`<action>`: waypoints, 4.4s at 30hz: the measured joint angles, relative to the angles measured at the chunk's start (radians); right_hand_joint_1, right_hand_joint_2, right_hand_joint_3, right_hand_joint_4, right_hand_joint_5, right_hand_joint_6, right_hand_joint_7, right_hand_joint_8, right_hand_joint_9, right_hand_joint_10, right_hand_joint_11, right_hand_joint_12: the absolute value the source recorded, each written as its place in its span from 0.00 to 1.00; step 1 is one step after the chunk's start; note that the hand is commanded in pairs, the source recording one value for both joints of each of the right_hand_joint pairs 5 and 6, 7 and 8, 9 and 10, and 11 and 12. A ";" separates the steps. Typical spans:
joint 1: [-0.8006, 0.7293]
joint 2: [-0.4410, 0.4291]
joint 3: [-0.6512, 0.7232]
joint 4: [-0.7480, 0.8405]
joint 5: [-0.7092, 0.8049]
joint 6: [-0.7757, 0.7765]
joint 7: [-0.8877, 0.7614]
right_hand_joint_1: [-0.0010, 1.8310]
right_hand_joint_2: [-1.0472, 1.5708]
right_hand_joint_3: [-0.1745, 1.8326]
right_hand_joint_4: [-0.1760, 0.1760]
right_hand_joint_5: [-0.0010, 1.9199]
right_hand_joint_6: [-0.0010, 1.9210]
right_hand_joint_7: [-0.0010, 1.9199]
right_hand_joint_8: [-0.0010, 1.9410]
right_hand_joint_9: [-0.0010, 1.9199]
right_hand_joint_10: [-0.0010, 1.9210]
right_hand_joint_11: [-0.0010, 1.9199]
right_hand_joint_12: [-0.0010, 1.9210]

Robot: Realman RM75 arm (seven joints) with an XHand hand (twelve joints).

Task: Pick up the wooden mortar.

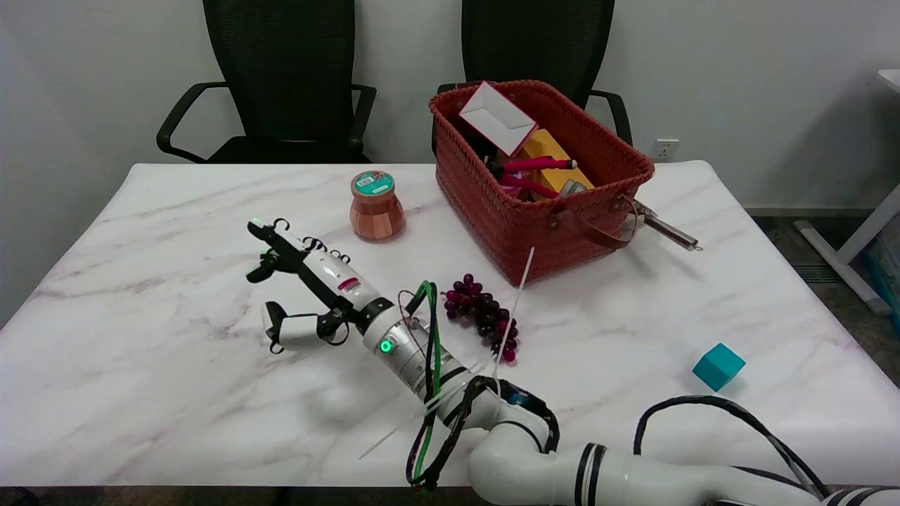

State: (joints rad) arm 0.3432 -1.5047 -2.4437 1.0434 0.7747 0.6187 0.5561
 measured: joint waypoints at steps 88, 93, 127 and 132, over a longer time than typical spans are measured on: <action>0.546 -0.212 0.350 -0.747 0.250 -0.094 0.178 0.50 0.43 0.00 0.50 0.00 0.00 0.00 0.00 0.00 0.00 0.00 0.00; 0.558 -0.195 0.357 -0.762 0.251 -0.104 0.175 0.50 0.42 0.00 0.50 0.00 0.00 0.00 0.00 0.00 0.00 0.00 0.00; 0.581 -0.172 0.369 -0.834 0.252 -0.211 0.166 0.49 0.42 0.00 0.50 0.00 0.00 0.00 0.00 0.00 0.00 0.00 0.00; 0.575 -0.174 0.369 -0.837 0.253 -0.218 0.168 0.49 0.42 0.00 0.50 0.00 0.00 0.00 0.00 0.00 0.00 0.00 0.00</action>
State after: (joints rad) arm 0.9187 -1.6783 -2.0744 0.2067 1.0273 0.4003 0.7241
